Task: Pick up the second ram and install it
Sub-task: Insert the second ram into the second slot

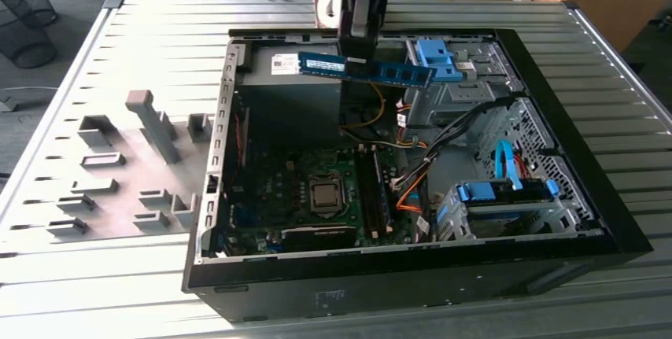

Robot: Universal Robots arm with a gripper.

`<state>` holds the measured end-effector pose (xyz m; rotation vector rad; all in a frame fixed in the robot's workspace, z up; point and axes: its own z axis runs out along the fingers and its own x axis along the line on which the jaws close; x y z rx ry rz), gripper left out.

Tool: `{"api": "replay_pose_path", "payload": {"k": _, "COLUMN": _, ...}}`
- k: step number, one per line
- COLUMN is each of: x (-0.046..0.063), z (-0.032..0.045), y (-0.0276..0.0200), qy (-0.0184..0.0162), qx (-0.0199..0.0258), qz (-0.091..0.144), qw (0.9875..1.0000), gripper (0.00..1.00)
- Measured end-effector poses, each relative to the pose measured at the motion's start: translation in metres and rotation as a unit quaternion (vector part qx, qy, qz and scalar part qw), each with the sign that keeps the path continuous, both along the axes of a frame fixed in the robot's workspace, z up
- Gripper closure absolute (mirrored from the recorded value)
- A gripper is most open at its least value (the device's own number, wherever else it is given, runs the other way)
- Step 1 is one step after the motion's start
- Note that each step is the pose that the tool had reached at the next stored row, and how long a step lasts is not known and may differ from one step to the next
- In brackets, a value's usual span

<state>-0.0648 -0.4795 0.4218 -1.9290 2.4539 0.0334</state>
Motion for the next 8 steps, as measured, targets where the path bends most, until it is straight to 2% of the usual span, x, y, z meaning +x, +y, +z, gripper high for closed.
{"api": "replay_pose_path", "payload": {"k": 8, "x": 0.0000, "z": -0.0004, "y": 0.0000, "qy": 0.0000, "qx": 0.0000, "qz": -0.009, "qw": 1.0000, "gripper": 0.86}}
